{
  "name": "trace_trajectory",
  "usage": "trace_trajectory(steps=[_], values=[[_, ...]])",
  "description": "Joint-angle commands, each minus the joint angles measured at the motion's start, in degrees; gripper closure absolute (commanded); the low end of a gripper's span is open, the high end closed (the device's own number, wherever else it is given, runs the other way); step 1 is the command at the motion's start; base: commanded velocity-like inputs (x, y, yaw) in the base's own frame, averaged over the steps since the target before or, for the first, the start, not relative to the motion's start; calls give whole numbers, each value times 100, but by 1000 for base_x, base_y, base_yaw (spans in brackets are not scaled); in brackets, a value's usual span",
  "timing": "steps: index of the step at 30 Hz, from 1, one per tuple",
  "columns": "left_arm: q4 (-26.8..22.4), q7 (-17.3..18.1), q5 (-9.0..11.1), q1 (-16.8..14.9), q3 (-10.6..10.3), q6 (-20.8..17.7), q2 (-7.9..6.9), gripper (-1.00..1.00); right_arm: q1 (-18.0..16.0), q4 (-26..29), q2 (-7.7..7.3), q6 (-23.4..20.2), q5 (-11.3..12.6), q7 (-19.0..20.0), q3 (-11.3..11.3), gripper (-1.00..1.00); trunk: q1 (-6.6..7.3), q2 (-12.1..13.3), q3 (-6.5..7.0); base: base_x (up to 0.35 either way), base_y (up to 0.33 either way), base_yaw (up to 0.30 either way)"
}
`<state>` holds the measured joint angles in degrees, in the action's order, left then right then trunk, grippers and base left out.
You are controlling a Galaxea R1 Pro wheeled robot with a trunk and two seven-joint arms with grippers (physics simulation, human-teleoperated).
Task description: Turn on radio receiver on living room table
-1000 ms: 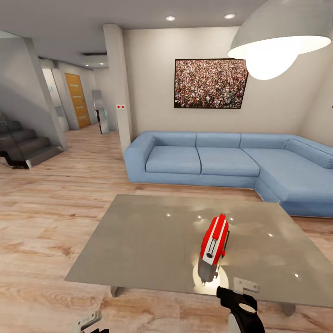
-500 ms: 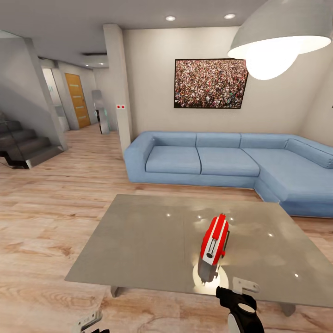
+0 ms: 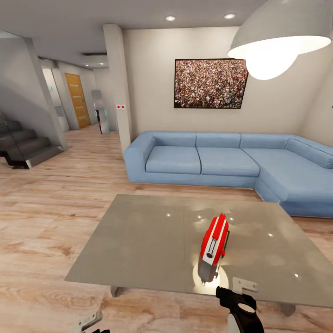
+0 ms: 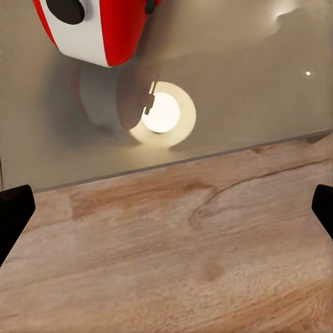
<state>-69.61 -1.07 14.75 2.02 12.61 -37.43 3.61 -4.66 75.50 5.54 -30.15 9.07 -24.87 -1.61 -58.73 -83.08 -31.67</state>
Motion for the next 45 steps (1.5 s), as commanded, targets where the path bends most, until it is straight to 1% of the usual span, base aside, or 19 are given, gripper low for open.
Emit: trace_trajectory(steps=[1, 11, 26, 31, 33, 37, 42, 45], values=[[0, 1, 2, 0, -2, -1, 5, -100, 0, 0, 0, 0, 3, 0, -7, -100, 0, 0, 0, 0, 0, 0], [-9, 22, 10, 0, -37, 1, 36, -100, 0, 0, 0, 0, 7, 0, -28, -100, 0, 0, 0, 0, 0, 0], [-9, 28, 19, 0, -40, -2, 46, -100, 0, 0, 0, 0, 7, 0, -34, -100, 0, 0, 0, 0, 0, 0], [-9, 33, 19, 0, -47, -17, 49, -100, 0, 0, 0, 0, 1, 0, -136, -100, 0, 0, 0, 0, 0, 0], [-9, 38, 19, 0, -78, -22, 34, -100, 0, 0, 0, 0, 0, 0, -180, -100, 0, 0, 0, 0, 0, 0], [-9, 39, 13, 0, -236, -42, -2, -100, 0, 0, 0, -3, -14, 0, -213, -100, 0, 0, 0, 0, 0, 0], [-3, 37, 4, 1, -296, -52, -15, -100, 0, 0, -2, -44, -21, 0, -210, -100, 0, 0, 0, 0, 0, 0], [20, 37, -3, 0, -307, -62, -26, -100, 0, 0, -7, -176, -26, 0, -191, -100, 0, 0, 0, 0, 0, 0]])
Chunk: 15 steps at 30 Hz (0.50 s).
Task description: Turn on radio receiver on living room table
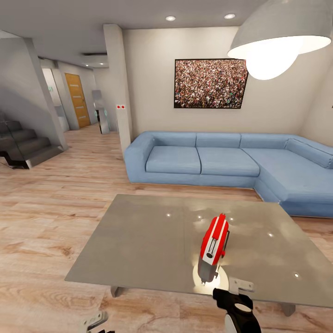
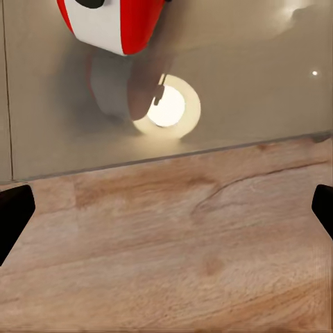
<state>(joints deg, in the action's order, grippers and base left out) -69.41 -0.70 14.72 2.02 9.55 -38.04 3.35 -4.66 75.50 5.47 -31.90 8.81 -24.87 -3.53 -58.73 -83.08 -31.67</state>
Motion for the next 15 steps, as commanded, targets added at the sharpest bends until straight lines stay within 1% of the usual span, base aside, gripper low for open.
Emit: trace_trajectory(steps=[1, 2, 5, 7, 9, 11, 13, 15], values=[[3, 0, 0, 0, -2, -40, -28, -100, 0, 0, -1, -56, -1, 0, 4, -100, 0, 0, 0, 0, 0, 0], [3, 2, 1, 0, -4, -79, -51, -100, 0, 0, -1, -77, -1, 0, 5, -100, 0, 0, 0, 0, 0, 0], [2, 31, 19, 0, -15, -369, -167, -100, 0, 0, -2, -138, -2, 0, 8, -100, 0, 0, 0, 0, 0, 0], [1, 100, 23, 0, -20, -461, -197, -100, 0, 0, -2, -148, -2, 0, 9, -100, 0, 0, 0, 0, 0, 0], [-1, 395, 19, 0, -22, -569, -247, -100, 0, 0, -4, -160, -2, 0, 10, -100, 0, 0, 0, 0, 0, 0], [-1, 573, 14, 0, -22, -595, -274, -100, 0, 0, -6, -163, -2, 0, 10, -100, 0, 0, 0, 0, 0, 0], [-2, 845, 6, 0, -23, -624, -344, -100, 0, 0, -9, -165, -22, 0, 10, -100, 0, 0, 0, 0, 0, 0], [-1, 938, -2, 0, -23, -629, -380, -100, 0, 0, -10, -166, -66, 0, 10, -100, 0, 0, 0, 0, 0, 0]])
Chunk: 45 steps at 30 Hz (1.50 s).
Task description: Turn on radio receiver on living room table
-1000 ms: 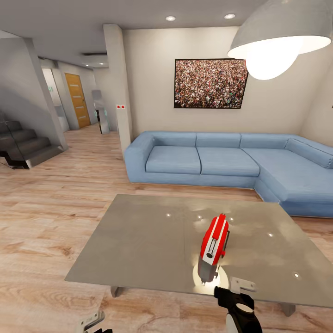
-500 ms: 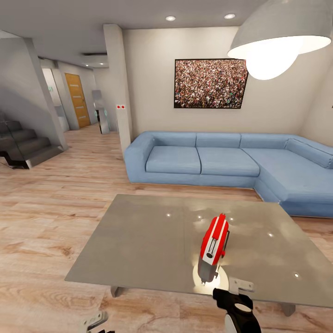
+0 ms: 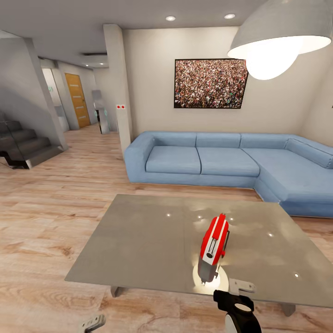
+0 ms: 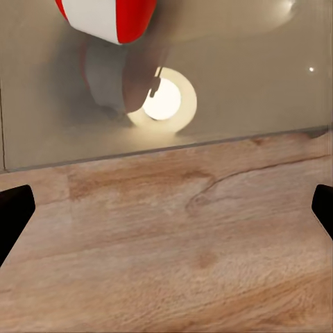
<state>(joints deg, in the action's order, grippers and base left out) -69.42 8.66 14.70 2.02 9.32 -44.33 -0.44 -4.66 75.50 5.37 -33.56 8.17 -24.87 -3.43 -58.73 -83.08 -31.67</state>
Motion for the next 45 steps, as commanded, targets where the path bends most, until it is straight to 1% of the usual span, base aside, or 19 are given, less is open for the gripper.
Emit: trace_trajectory(steps=[1, 6, 24, 32, 36, 39, 45], values=[[0, 22, -2, 0, 2, -1, -9, -100, 0, 0, 0, 0, -20, 0, 0, -100, 0, 0, 0, 0, 0, 0], [-12, 82, -10, 0, 22, 26, -37, -100, 0, 0, -1, -1, -115, 0, 0, -100, 0, 0, 0, 0, 0, 0], [-7, 102, 2, 0, 26, 42, -30, -100, 0, 0, -1, -1, -122, 8, -34, -100, 0, 0, 0, 0, 0, 0], [-25, 109, -1, 0, 39, 32, -49, -100, 0, 0, -1, -1, -137, 3, -28, -100, 0, 0, 0, 3, 1, 0], [-28, 112, 1, 0, 46, 46, -53, -100, 0, 0, -1, -1, -139, 2, -27, -100, 0, 0, 0, 167, 94, 0], [-30, 120, 21, 0, 104, 50, -101, -100, 0, 0, -1, -1, -140, 2, -26, -100, 0, 0, 0, 270, 135, 0], [-33, 127, 31, 0, 170, 48, -132, -100, 0, 0, -1, -1, -140, 2, -26, -100, 0, 0, 0, 193, 86, 0]])
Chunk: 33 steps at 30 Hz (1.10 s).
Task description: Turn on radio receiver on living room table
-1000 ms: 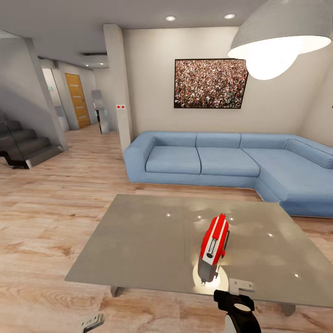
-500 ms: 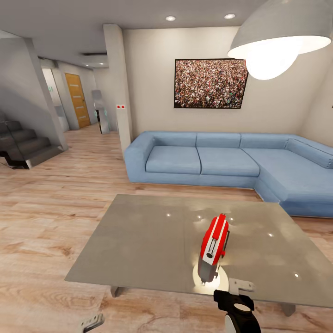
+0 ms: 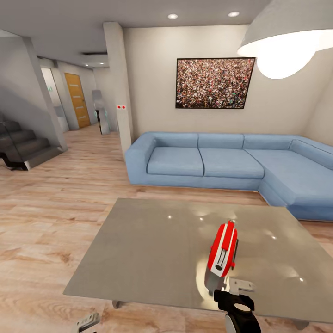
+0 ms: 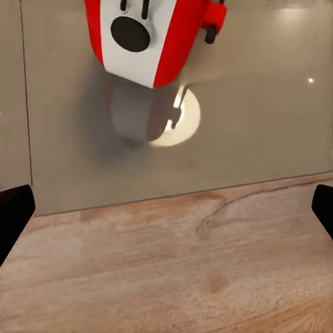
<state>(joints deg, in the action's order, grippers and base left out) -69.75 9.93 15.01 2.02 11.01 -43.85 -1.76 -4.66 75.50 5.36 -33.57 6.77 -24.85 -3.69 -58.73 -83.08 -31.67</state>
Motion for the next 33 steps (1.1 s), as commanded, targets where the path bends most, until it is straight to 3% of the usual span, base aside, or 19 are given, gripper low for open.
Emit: trace_trajectory(steps=[1, 33], values=[[1, 0, 1, 0, 5, 0, 0, -100, 0, 0, 0, 0, 0, -1, 0, -100, 0, 0, 0, 57, 24, 0], [14, -5, 2, 0, 13, 2, 11, -100, 0, 0, 0, 0, 0, 7, -9, -100, 0, 0, 0, 5, 2, 0]])
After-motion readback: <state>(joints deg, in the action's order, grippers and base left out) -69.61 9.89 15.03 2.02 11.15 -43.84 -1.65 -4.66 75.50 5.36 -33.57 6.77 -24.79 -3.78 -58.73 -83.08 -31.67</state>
